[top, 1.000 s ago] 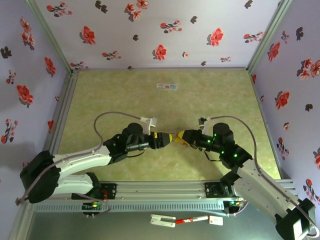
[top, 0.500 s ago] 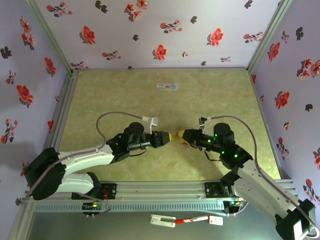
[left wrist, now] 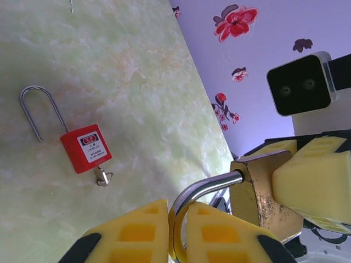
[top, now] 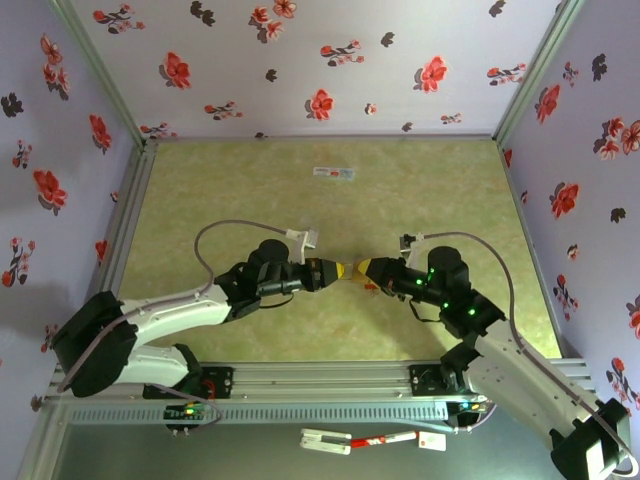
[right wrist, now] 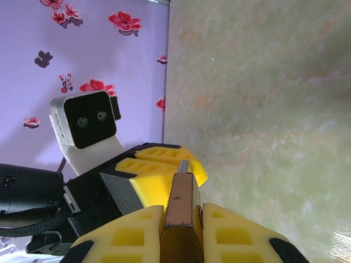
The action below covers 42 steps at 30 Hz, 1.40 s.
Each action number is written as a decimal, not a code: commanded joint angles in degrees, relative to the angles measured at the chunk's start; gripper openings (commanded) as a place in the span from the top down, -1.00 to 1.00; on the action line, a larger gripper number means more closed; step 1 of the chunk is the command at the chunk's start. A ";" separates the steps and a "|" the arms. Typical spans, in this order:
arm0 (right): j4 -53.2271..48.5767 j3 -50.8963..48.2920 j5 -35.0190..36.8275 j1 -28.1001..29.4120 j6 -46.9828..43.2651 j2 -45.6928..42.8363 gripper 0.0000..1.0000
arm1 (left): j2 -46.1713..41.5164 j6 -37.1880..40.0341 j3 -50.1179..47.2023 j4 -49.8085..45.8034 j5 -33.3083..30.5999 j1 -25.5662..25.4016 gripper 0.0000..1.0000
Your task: Unlock with the key
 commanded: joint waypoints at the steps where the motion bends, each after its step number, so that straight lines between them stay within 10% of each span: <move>1: 5.59 -0.20 -1.59 0.47 1.58 -1.31 1.00 | 0.63 0.80 2.72 2.38 2.81 0.09 1.00; 6: 4.18 -0.27 -0.46 0.47 2.57 -1.76 0.90 | -0.91 4.77 3.99 -2.21 2.86 0.37 1.00; 13: -2.54 1.29 2.20 0.40 3.11 -1.84 -0.42 | -4.65 11.59 6.48 -13.41 1.97 1.23 1.00; 17: -11.23 3.55 5.23 0.17 -1.35 -1.16 -0.67 | -6.47 14.53 7.31 -19.15 1.96 1.86 1.00; 34: -20.14 5.05 7.26 -0.23 -9.34 3.51 -0.89 | -9.10 22.89 7.65 -39.59 1.46 5.30 1.00; 42: -2.19 0.93 -2.15 3.29 -11.56 3.59 -0.77 | -9.71 28.71 8.31 -35.85 6.95 5.30 1.00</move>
